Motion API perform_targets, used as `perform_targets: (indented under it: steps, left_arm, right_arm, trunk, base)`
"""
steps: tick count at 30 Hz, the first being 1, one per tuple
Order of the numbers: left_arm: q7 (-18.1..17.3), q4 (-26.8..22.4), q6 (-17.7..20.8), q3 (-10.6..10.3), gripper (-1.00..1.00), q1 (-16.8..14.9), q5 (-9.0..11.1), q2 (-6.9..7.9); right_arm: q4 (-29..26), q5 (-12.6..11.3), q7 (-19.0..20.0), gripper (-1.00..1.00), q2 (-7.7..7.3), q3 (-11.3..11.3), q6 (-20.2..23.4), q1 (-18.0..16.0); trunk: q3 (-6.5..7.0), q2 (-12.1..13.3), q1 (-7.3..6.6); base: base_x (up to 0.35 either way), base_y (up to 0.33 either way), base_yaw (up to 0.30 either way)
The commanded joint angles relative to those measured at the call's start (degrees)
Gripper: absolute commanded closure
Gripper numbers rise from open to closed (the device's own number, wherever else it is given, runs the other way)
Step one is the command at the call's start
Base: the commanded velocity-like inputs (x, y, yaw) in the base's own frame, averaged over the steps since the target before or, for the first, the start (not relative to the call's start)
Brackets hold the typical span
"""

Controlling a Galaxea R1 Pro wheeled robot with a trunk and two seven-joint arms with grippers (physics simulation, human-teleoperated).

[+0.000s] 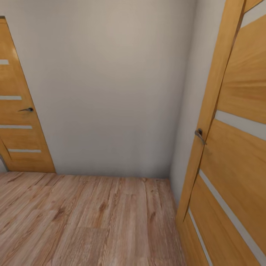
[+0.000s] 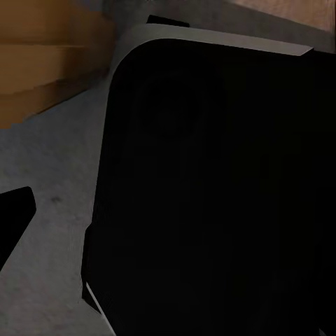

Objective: Move the two storage containers from the living room to the garage. In the garage, place one container on the floor and stack the other container on top of it (either order is fine).

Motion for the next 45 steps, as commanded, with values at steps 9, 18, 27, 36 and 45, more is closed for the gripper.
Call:
perform_targets:
  steps: [9,18,27,36,45]
  left_arm:
    - [0.1,0.0,0.0,0.0,-1.00,0.0,0.4,0.01]
    - [0.1,0.0,0.0,0.0,-1.00,0.0,0.4,0.01]
    - [0.1,0.0,0.0,0.0,-1.00,0.0,0.4,0.01]
    - [0.1,0.0,0.0,0.0,-1.00,0.0,0.4,0.01]
    - [0.1,0.0,0.0,0.0,-1.00,0.0,0.4,0.01]
  right_arm:
    - [0.2,-0.6,-0.1,-1.00,0.05,0.5,-0.3,-0.1]
    - [0.2,-0.6,-0.1,-1.00,0.05,0.5,-0.3,-0.1]
    - [0.2,-0.6,-0.1,-1.00,0.05,0.5,-0.3,-0.1]
    - [0.2,-0.6,-0.1,-1.00,0.03,0.5,-0.2,-0.1]
    - [0.2,-0.6,0.0,-1.00,-0.02,0.5,-0.2,-0.1]
  trunk:
    - [-0.06,0.0,0.02]
    - [-0.06,0.0,0.02]
    - [-0.06,0.0,0.02]
    - [-0.06,0.0,0.02]
    - [-0.06,0.0,0.02]
  base:
    - [0.167,-0.104,0.000]
    - [0.046,-0.006,0.000]
    - [0.292,0.000,0.000]
    - [0.099,0.000,0.012]
    - [0.001,0.000,0.250]
